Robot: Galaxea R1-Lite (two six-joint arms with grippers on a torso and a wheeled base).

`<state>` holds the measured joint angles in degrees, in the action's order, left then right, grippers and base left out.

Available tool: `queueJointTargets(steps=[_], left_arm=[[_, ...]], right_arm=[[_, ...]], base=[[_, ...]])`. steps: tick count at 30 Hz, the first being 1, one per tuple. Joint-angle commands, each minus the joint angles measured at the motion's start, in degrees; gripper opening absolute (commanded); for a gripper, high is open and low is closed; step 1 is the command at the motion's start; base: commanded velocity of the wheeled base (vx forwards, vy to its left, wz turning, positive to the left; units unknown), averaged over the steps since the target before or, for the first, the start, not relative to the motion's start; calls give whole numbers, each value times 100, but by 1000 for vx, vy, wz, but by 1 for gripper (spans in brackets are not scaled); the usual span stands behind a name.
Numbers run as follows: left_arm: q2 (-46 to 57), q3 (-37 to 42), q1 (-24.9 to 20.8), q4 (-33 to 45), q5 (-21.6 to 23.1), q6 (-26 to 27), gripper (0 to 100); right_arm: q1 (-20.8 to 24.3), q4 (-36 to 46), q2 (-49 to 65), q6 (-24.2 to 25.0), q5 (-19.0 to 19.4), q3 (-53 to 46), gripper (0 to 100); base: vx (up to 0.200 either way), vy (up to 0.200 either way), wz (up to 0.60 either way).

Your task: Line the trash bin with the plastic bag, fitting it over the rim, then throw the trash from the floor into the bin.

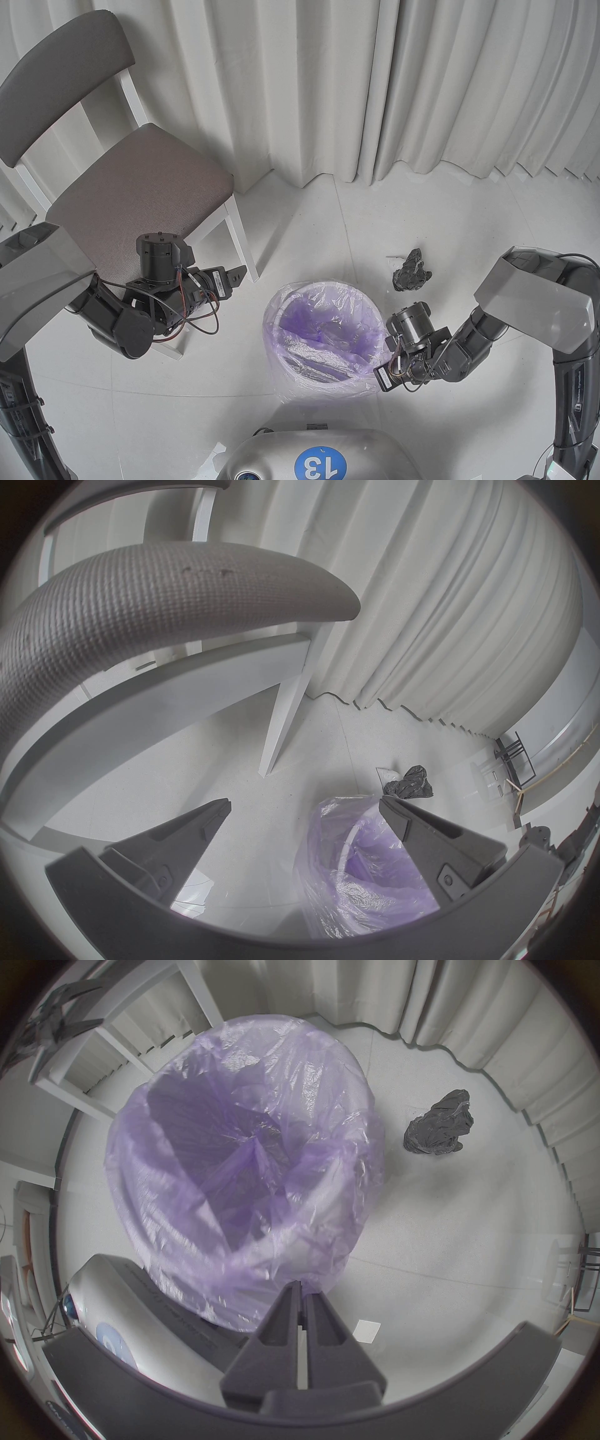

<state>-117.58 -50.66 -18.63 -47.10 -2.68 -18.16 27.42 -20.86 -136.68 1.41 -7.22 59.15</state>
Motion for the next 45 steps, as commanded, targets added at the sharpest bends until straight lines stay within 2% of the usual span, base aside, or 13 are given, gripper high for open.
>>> queueJointTargets(steps=[1,10,15,18,22,26,27,30,35,38,42,45], left_arm=[[596,224,61,8,-57,-21,100],[877,663,96,-18,-57,-47,100],[833,646,96,-203,-57,-47,100],[815,663,96,-238,-48,-56,100],[807,689,122,-247,-48,-73,100],[947,1023,333,-563,-39,-73,100],[991,1103,377,-651,-31,-64,100],[1149,1437,553,-923,13,-64,100],[1404,1894,790,-1196,66,-73,100],[1606,2254,975,-1416,215,-73,100],[1826,2632,1247,-1767,593,-56,100],[1993,2790,1450,-1969,646,-12,100]], right_arm=[[-369,732,-553,8,247,1380,0],[-834,1805,-1141,43,344,3243,0],[-931,1796,-1308,289,537,3656,0],[-957,1778,-1221,535,651,3630,0],[-975,1743,-834,623,695,3261,0],[-852,890,-201,535,792,1828,0],[-799,680,-148,518,783,1617,100],[-641,-164,203,456,748,695,100],[-553,-841,1302,-282,704,-835,100],[-413,-1272,2084,-519,713,-1591,100],[-263,-1421,2708,-862,766,-2109,100],[-246,-1456,2814,-1073,941,-2048,100]], base=[[0,0,0],[0,0,0],[0,0,0],[0,0,0],[0,0,0],[0,0,0],[0,0,0],[0,0,0],[0,0,0],[0,0,0],[0,0,0],[0,0,0]])
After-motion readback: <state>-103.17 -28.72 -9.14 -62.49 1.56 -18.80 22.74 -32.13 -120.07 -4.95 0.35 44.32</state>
